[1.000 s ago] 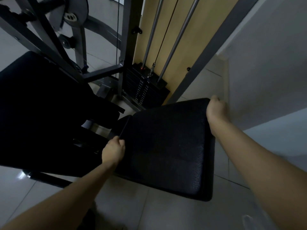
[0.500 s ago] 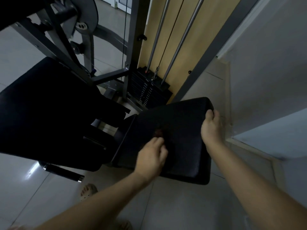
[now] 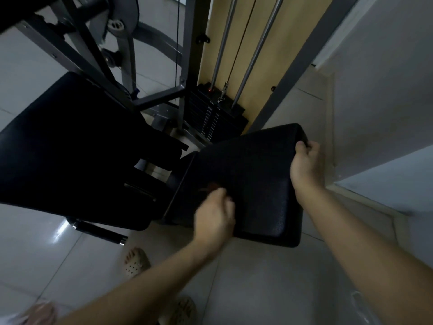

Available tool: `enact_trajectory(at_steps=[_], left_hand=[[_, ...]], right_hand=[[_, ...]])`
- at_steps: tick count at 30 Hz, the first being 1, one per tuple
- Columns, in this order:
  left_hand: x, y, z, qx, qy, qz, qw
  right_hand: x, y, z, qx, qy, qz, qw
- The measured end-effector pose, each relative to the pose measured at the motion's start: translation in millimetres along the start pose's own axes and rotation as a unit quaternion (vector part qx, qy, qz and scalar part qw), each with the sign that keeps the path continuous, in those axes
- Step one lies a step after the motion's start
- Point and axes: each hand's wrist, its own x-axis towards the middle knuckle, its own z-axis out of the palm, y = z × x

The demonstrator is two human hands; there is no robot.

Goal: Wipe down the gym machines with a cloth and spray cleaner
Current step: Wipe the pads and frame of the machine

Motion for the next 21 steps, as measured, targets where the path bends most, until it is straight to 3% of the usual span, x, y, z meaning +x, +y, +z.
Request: enact_trajectory(at_steps=[4,6,8,11,15,21], left_hand=[[-40.0,105.5,9.4,-0.033,-0.039,0.219,0.974],[-46.9,115.0,14.6,0.028,-0.045,0.333,0.942],[-39.7,101.5,14.6,0.052,-0.025,0.393,0.918],[-26.0,70.0,10.0,-0.025,0.005,0.320,0.947],[-7.9,-9.4,10.6,-0.083,0.072,0.101,0.989],[29.0,-106.1,1.9,-0.055,0.060,-0.097,0.992]], right_hand=[[-1.7,-3.3,-7.9,0.055,-0.024,0.021,0.998],[2.6,0.8,-10.7,0.042,-0.037,0.010,0.998],[5.2,5.5,-10.4,0.042,-0.035,0.003,0.999],[5.9,9.5,-7.1,0.054,-0.021,0.000,0.998],[3.8,11.2,-5.0,0.059,-0.018,0.000,0.998],[7.3,10.0,-2.0,0.045,-0.006,0.000,0.999]])
